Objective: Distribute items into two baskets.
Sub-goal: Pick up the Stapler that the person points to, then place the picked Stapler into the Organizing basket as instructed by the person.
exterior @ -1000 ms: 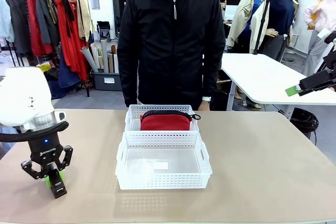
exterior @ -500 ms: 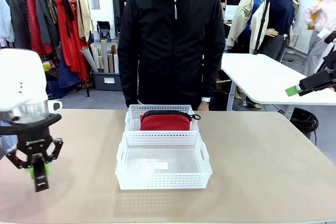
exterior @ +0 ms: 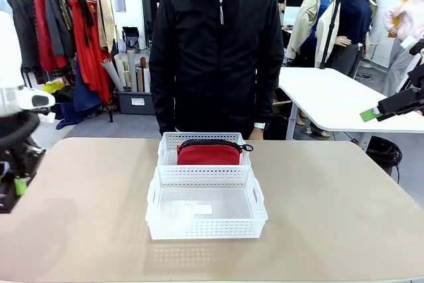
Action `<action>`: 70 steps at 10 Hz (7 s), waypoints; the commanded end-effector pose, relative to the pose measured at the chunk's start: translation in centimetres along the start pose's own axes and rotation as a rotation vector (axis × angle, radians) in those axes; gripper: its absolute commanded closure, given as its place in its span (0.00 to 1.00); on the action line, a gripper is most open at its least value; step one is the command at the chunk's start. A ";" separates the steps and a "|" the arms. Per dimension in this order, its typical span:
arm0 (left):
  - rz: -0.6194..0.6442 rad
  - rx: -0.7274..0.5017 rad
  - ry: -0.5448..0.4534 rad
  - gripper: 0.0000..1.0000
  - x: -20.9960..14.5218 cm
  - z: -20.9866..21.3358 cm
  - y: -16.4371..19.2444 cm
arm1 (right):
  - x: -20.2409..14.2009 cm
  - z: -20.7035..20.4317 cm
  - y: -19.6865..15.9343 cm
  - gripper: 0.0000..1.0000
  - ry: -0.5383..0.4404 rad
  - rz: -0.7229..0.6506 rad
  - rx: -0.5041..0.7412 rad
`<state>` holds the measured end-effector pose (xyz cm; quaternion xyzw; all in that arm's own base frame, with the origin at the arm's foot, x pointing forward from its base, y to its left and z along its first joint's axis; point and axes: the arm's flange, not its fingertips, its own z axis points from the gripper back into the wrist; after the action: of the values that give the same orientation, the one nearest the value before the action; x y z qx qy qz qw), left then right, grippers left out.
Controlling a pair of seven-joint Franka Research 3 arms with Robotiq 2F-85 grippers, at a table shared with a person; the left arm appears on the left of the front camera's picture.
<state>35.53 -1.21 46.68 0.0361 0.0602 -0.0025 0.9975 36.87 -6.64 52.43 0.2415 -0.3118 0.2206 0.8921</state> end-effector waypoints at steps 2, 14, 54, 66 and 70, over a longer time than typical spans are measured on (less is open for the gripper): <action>-0.305 0.071 0.074 1.00 4.6 4.8 2.3 | 0.0 0.0 0.0 0.00 -0.002 0.000 0.001; -0.640 0.113 -0.142 1.00 8.5 12.7 1.2 | 0.0 0.0 0.0 0.00 -0.002 0.000 0.001; -0.938 0.100 -0.206 1.00 13.4 11.7 -13.4 | 0.0 0.0 0.0 0.00 -0.002 0.000 0.001; -1.154 -0.003 -0.154 1.00 17.7 7.5 -23.2 | 0.0 0.0 0.0 0.00 -0.002 0.000 0.001; -1.154 -0.003 -0.154 1.00 17.7 7.5 -23.2 | 0.0 0.0 0.0 0.00 -0.002 0.000 0.001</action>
<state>53.77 -25.21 50.16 -0.0036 0.0005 -0.5480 0.8365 36.85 -6.64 52.38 0.2416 -0.3113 0.2204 0.8922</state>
